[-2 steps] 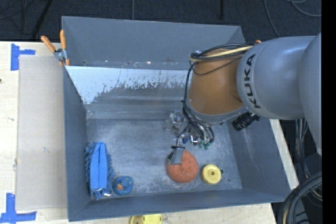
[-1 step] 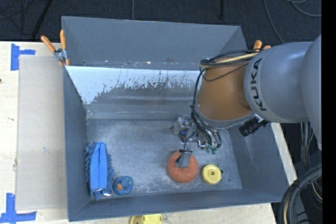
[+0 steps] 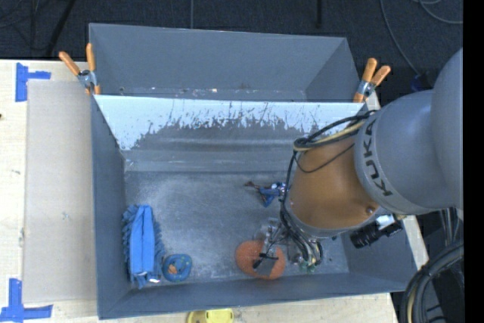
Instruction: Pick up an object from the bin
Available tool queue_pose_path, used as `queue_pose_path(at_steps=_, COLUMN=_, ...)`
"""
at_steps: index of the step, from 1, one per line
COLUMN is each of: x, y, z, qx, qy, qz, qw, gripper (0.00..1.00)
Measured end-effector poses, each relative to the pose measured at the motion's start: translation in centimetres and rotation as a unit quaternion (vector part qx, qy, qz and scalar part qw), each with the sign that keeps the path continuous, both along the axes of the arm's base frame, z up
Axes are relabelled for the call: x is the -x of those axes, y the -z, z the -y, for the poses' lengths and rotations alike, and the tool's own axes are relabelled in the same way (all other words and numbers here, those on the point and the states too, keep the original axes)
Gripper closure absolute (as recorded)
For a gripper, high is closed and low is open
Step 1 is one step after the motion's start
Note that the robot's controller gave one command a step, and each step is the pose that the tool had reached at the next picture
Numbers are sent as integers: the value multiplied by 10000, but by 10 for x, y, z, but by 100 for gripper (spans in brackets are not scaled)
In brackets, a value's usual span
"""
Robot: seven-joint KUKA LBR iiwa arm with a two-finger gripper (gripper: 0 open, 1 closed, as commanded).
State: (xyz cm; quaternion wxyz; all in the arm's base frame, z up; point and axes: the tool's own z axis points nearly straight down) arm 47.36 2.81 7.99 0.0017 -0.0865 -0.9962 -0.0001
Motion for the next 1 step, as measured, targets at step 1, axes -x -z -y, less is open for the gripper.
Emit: queue_pose_path(at_steps=1, x=0, y=0, z=0, qx=0, qy=3, qz=0, qw=10000, gripper=100)
